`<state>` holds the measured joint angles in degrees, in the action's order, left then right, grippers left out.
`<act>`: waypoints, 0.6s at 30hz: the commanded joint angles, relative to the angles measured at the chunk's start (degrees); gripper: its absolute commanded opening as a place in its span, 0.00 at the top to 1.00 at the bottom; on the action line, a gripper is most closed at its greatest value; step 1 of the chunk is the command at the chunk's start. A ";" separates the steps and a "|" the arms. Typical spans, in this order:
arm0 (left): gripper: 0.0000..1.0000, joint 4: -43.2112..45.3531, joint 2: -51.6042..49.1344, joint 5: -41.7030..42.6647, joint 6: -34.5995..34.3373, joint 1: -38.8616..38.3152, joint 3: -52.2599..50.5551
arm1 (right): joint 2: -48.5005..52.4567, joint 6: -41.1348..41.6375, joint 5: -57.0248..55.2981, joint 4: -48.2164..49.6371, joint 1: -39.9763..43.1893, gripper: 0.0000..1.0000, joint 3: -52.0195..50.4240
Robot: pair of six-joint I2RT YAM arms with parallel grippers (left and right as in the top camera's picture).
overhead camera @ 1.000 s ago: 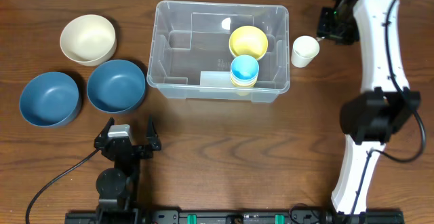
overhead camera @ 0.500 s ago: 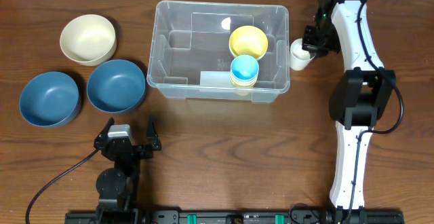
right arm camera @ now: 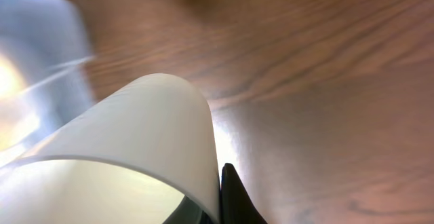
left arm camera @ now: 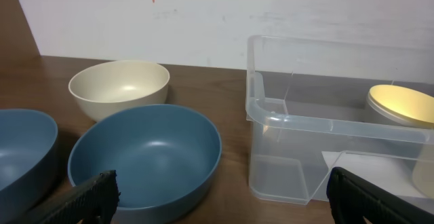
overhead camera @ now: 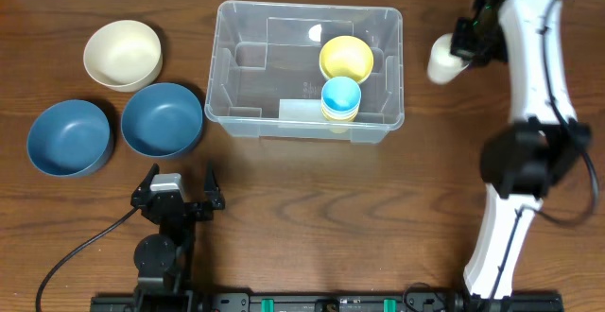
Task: Pack container
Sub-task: 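Release and grasp the white cup with the right gripper, then nest the white cup onto the cup stack and withdraw the right gripper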
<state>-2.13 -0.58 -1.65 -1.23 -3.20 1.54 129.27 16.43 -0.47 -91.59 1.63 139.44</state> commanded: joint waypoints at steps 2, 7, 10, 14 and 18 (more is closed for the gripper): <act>0.02 -1.92 0.35 -0.46 0.79 0.28 -1.31 | -9.92 -2.71 0.96 -1.03 -4.87 0.99 1.38; 0.02 -1.92 0.35 -0.46 0.76 0.28 -1.31 | -11.89 -2.75 0.96 -1.97 -13.49 0.99 1.36; 0.02 -1.92 0.35 -0.46 0.76 0.28 -1.31 | -10.95 -2.08 0.87 -1.95 -18.78 0.99 1.14; 0.02 -1.92 0.35 -0.46 0.79 0.28 -1.31 | -9.14 -0.79 0.44 -1.57 -23.96 0.99 1.11; 0.02 -1.92 0.35 -0.46 0.79 0.28 -1.31 | -6.60 -0.55 0.48 -1.88 -26.69 0.99 1.11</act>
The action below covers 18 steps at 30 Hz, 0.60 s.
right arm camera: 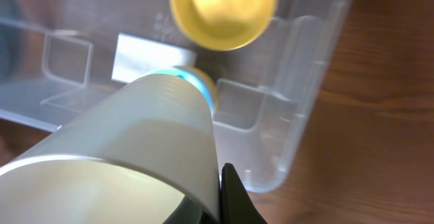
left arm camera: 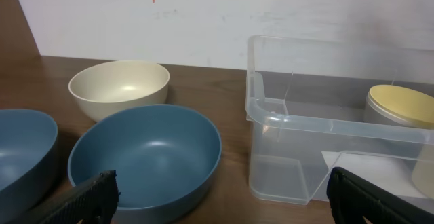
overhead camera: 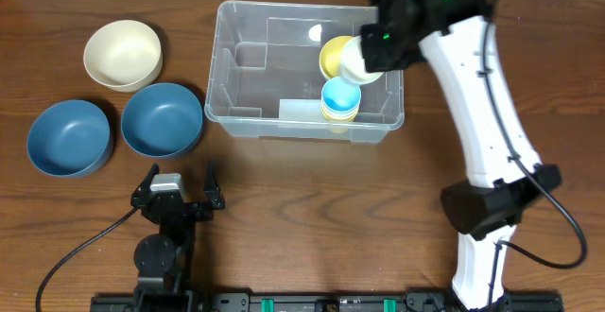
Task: Pack container
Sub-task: 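Nest the white cup onto the cup stack and withdraw the right gripper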
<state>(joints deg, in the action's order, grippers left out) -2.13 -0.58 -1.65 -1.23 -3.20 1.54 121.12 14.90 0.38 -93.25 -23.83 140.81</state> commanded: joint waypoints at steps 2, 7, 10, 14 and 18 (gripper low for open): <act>0.02 -1.92 0.35 -0.46 0.79 0.28 -1.31 | 2.80 0.98 -0.37 -0.35 -1.86 0.99 -0.26; 0.02 -1.92 0.35 -0.46 0.76 0.28 -1.31 | 5.35 1.38 -0.39 -1.07 -2.21 0.99 -0.26; 0.02 -1.92 0.35 -0.46 0.79 0.28 -1.31 | 5.92 1.40 -0.39 -1.46 -2.21 0.99 -0.31; 0.02 -1.92 0.35 -0.46 0.76 0.28 -1.31 | 6.43 1.40 -0.37 -1.49 -2.21 0.99 -0.31; 0.02 -1.92 0.35 -0.46 0.76 0.28 -1.31 | 6.62 1.40 -0.37 -1.44 -2.21 0.99 -0.35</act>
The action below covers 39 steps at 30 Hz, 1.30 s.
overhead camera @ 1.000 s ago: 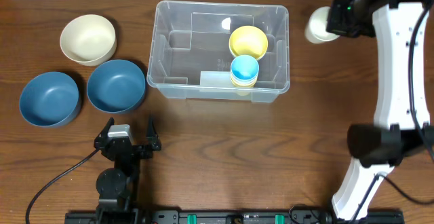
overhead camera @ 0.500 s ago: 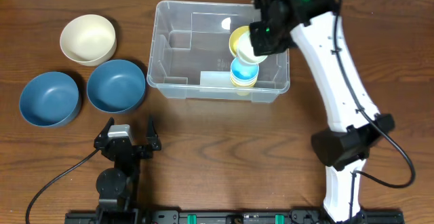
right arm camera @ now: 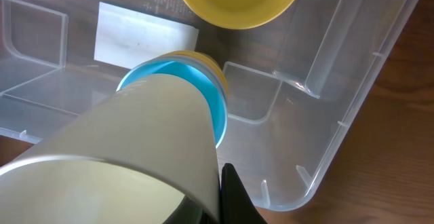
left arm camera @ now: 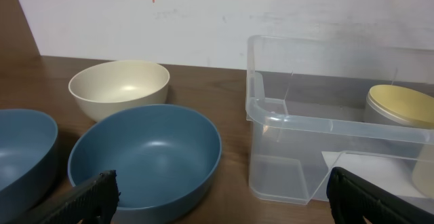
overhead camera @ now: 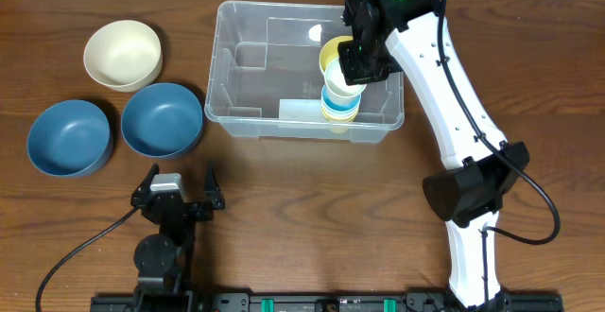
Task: Pack container
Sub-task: 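Nest the white cup onto the cup stack and withdraw the right gripper, then reach the left gripper to the blue bowl rim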
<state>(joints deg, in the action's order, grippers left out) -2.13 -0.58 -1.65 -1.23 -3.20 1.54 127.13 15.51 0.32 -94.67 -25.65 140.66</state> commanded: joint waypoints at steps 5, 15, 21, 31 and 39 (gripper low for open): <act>0.02 -1.92 0.35 -0.46 0.76 0.28 -1.31 | 0.61 0.74 -0.31 -0.17 -0.39 0.82 -0.20; 0.02 -1.95 0.35 -0.46 0.76 0.28 -1.31 | 0.42 0.35 0.85 -0.66 -0.39 0.49 0.24; 0.02 -1.92 0.35 -0.46 0.76 0.28 -1.31 | -3.61 1.25 -1.36 -2.47 4.46 0.35 4.09; 0.02 -1.92 0.35 -0.46 0.79 0.28 -1.31 | -7.43 1.64 -2.19 -1.55 26.97 0.01 4.74; 0.02 -1.92 0.35 -0.48 0.79 0.28 -1.31 | -7.43 1.62 -1.99 -1.57 37.97 0.01 4.68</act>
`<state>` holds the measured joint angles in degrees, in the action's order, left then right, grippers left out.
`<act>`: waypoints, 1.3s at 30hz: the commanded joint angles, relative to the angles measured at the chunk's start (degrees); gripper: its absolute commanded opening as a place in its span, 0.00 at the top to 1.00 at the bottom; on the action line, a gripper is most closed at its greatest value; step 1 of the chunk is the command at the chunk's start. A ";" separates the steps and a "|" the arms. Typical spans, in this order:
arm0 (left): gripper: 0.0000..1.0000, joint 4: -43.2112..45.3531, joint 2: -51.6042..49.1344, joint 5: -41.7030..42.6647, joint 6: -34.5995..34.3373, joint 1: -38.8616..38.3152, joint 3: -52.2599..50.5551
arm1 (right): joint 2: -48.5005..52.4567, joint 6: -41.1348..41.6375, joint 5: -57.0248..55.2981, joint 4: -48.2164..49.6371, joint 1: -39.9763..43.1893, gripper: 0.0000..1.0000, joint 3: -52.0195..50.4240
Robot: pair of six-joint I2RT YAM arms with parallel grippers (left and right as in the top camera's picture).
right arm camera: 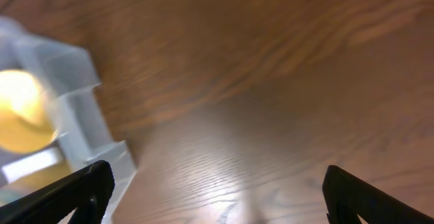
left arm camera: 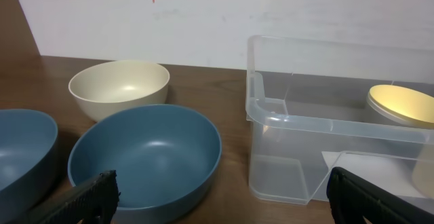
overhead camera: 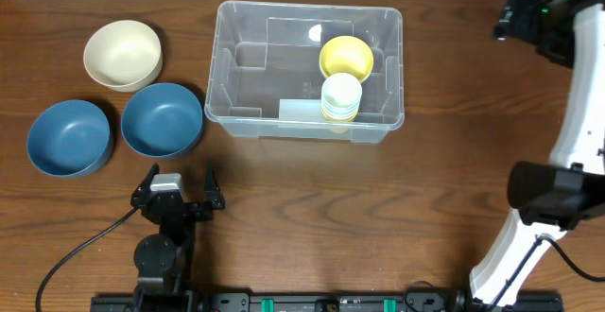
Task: Pack container
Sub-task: 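Reach the left gripper to the blue bowl rim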
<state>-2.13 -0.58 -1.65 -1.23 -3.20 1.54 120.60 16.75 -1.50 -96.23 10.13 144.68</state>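
The clear plastic container [overhead camera: 225, 76] stands at the table's middle back. Inside it a cream cup [overhead camera: 341, 92] tops a stack of cups next to a yellow bowl [overhead camera: 346, 57]. My right gripper [overhead camera: 520, 19] is open and empty over bare wood at the far right, well clear of the container; the right wrist view shows only tabletop between its fingertips [right arm camera: 88, 187] and the container's corner [right arm camera: 74, 108]. My left gripper [overhead camera: 178, 182] rests open near the front edge, facing a blue bowl [left arm camera: 146, 156], a cream bowl [left arm camera: 119, 88] and the container [left arm camera: 271, 119].
Left of the container stand a cream bowl [overhead camera: 122, 54] and two blue bowls [overhead camera: 162, 119] [overhead camera: 68, 137]. A white label [overhead camera: 302, 110] lies on the container's floor. A cable [overhead camera: 76, 255] trails from the left arm's base.
The cream cup has been let go and now sits on top of the cup stack in the container. My right gripper is open and has moved to the table's far right back.
My right gripper held the cream cup over the table right of the container. Then it carried the cup above the container, then right over the blue-topped cup stack. Now the cup rests on that stack and the gripper is away, open. The left arm never moved.
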 commanded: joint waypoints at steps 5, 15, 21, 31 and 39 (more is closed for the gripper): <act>0.02 -1.92 0.35 -0.44 0.57 0.28 -1.31 | -0.90 0.37 -0.17 -0.02 5.75 0.01 0.66; 0.02 -7.23 -0.46 2.23 -6.60 0.31 3.82 | -0.90 0.37 -0.17 -0.02 7.08 0.01 0.66; 0.02 -18.84 -12.85 -3.80 -12.61 0.31 21.68 | -0.90 0.37 -0.17 -0.02 7.08 0.01 0.66; 0.02 -43.10 -46.21 2.67 -12.61 0.35 46.01 | -0.90 0.37 -0.17 -0.02 7.08 0.01 0.66; 0.02 -43.67 -61.07 7.48 -12.59 0.35 45.86 | -0.90 0.37 -0.17 -0.02 7.08 0.01 0.66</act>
<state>-45.93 -58.63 3.70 -13.52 -3.09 46.92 120.60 16.78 -1.48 -96.23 17.06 144.68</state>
